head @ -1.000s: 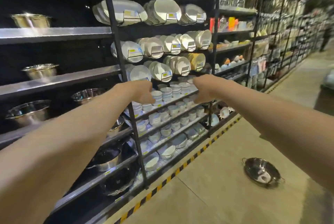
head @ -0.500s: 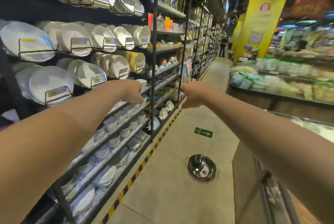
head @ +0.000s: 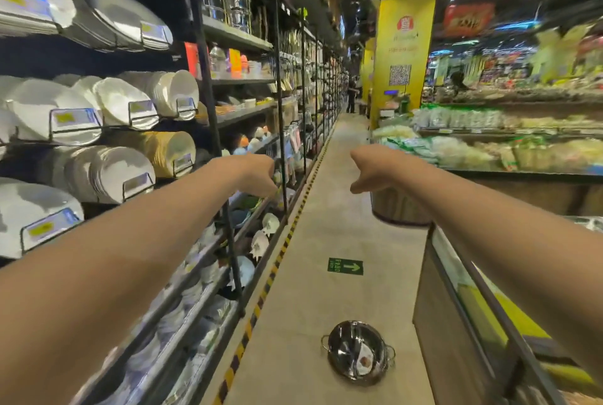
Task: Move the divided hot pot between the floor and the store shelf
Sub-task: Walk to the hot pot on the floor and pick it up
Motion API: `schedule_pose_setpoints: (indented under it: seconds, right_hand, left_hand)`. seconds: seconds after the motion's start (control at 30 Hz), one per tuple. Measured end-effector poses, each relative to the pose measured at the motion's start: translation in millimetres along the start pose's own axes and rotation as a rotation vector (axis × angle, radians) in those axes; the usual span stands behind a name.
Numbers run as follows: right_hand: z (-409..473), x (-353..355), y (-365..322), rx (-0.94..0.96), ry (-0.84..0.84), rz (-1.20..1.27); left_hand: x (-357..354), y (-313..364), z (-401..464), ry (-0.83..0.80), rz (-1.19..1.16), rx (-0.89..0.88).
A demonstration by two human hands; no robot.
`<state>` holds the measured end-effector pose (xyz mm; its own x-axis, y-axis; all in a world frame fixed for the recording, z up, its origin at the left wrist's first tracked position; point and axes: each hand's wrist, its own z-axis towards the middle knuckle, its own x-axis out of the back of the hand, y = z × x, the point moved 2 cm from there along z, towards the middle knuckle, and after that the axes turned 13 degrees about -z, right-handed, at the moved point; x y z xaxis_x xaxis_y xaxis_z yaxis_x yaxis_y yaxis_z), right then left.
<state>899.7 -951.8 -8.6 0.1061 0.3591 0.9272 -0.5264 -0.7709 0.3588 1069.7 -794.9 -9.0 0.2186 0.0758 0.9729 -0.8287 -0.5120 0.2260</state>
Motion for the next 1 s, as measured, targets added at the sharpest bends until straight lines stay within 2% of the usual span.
schedule_pose_setpoints:
  seconds: [0.13, 0.4, 0.53, 0.8, 1.0]
  right_hand:
    - [62.9, -27.2, 41.1, -0.034, -0.003, 0.013]
    - [162.8, -91.1, 104.7, -0.083, -0.079, 0.063]
    - [217.8, -133.8, 129.5, -0.116, -0.13, 0.048]
    - [350.0, -234.9, 174.5, -0.211, -0.221, 0.015]
    - [422.0, -346.6, 193.0, -0.235, -0.34, 0.033]
  left_hand:
    - [3.9, 12.3, 86.6, 0.046, 0.038, -0.049]
    - [-13.2, 26.3, 231.6, -0.015, 0.052, -0.064]
    - [-31.4, 26.8, 317.8, -0.053, 0.032, -0.128]
    - [-87.5, 20.1, 520.4, -0.143, -0.06, -0.199]
    - [-185.8, 7.7, 631.2, -0.264, -0.074, -0.143]
